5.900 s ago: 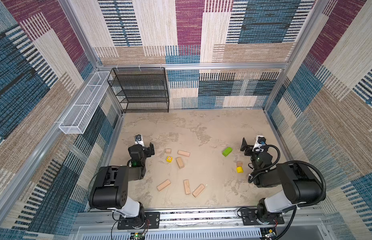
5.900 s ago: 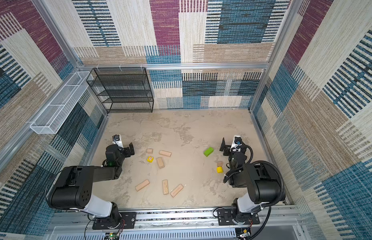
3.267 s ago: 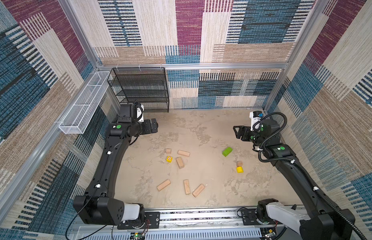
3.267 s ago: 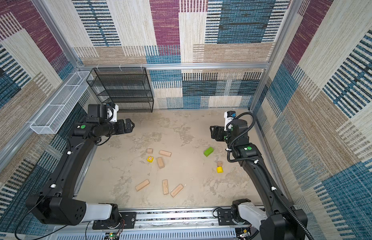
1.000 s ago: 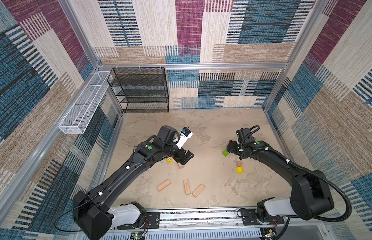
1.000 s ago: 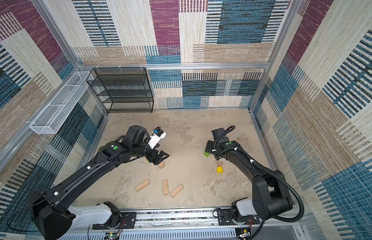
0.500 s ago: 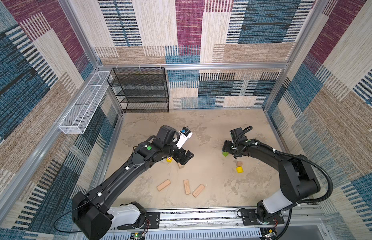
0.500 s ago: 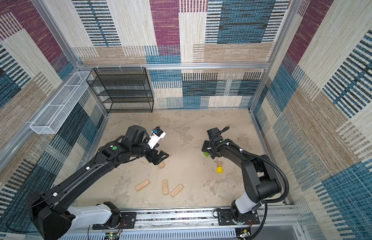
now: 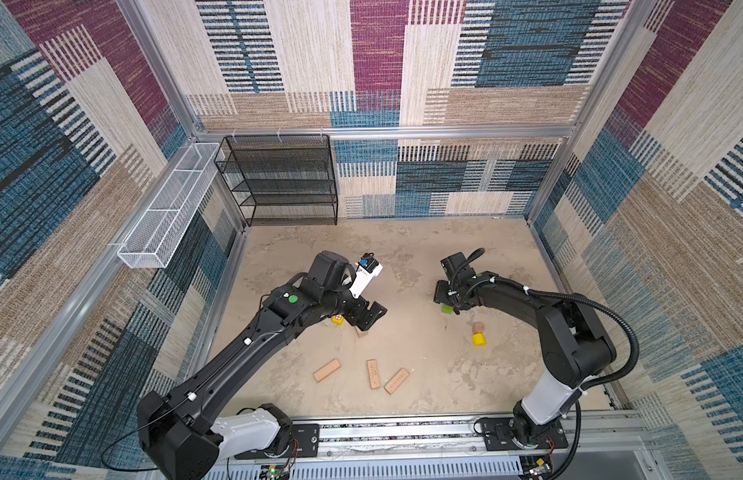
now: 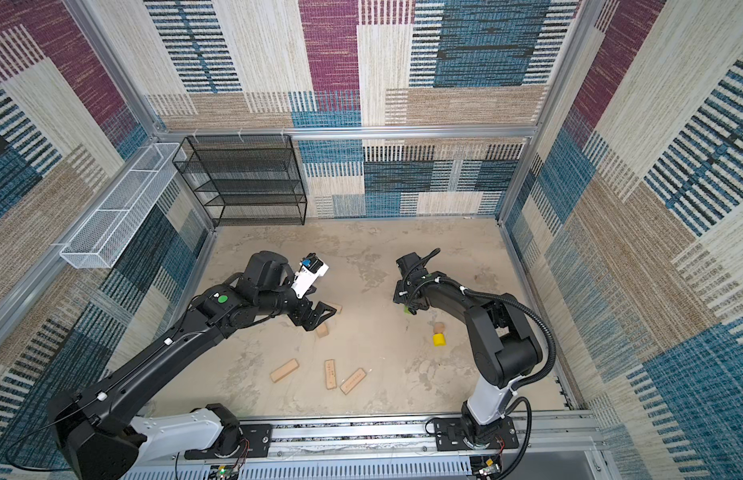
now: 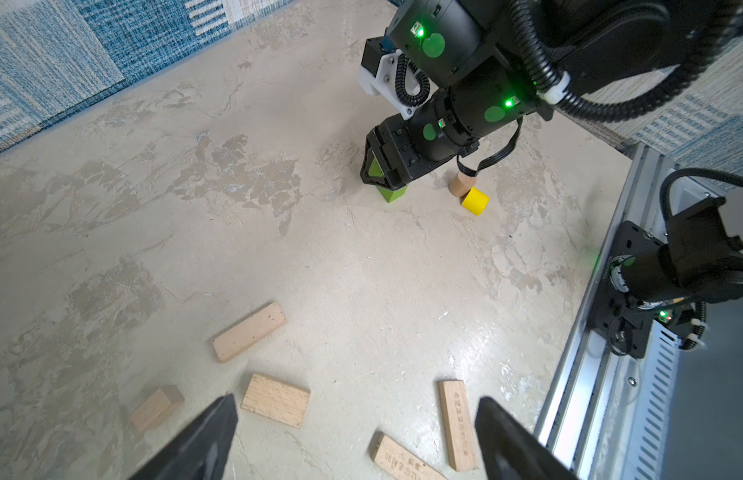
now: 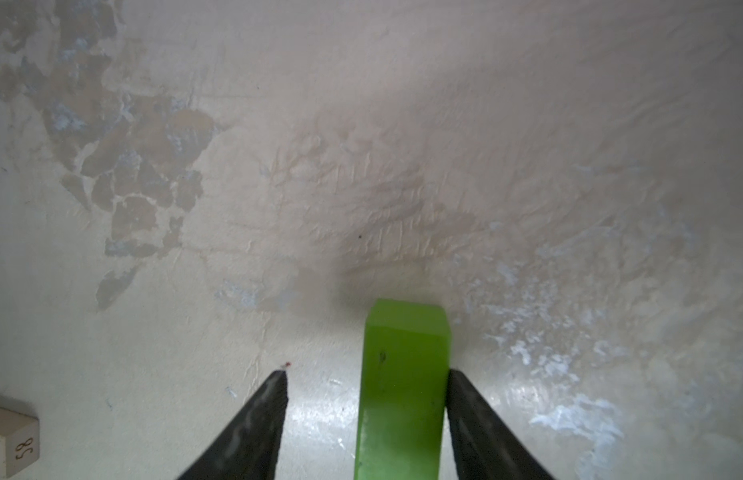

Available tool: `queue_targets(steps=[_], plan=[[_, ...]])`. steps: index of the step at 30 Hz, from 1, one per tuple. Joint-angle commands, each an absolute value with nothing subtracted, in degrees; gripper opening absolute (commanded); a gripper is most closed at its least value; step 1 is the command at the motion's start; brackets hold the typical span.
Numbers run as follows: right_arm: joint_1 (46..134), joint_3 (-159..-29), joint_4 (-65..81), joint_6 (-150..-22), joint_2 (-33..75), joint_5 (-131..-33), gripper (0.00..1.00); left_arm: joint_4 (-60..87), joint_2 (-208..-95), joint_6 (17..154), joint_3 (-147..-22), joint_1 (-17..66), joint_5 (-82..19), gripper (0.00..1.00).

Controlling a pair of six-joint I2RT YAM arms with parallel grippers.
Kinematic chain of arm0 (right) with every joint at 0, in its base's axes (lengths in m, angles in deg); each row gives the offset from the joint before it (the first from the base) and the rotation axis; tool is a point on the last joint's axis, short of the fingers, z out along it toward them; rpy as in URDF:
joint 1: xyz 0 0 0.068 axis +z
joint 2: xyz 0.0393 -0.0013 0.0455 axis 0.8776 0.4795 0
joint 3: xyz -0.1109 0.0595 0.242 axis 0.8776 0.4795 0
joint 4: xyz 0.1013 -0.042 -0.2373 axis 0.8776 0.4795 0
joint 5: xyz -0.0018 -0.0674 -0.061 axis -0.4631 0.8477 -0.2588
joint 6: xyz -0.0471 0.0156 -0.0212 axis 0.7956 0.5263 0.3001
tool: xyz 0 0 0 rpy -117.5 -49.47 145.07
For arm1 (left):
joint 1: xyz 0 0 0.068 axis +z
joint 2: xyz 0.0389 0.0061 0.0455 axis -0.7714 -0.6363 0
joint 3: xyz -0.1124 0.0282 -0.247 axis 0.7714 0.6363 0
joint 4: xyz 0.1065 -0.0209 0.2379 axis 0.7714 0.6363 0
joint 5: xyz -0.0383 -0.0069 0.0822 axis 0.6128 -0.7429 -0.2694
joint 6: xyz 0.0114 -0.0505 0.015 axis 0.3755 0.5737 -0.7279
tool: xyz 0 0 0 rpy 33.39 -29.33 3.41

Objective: Build the wood block tower
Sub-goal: 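Lower the right gripper and close it on the green block, then lift the green block with the right gripper and carry it toward the left gripper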

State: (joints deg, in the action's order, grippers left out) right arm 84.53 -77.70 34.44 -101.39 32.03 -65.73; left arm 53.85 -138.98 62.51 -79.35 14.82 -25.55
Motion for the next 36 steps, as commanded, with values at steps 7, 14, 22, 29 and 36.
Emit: queue_targets(steps=[7,14,22,29,36], plan=[[86.74,-78.63,37.32,-100.83,33.19,-63.29,0.59,53.76,-137.17,60.82,-79.20,14.81,-24.58,0.95],[87.37,-80.46,38.39,-99.91,34.79,-62.43,0.50,53.74,-135.80,61.32,-79.06,14.80,-24.30,0.95],[88.18,-83.94,39.79,-99.42,37.05,-62.81,0.38,53.71,-134.70,62.23,-78.76,14.80,-24.23,0.95],[91.83,-87.96,42.05,-100.25,38.95,-61.25,0.27,53.77,-133.70,62.69,-78.68,14.85,-24.85,0.95],[95.46,-92.20,43.55,-102.00,41.42,-59.07,0.25,53.75,-132.30,62.67,-77.79,14.80,-25.95,0.95]])
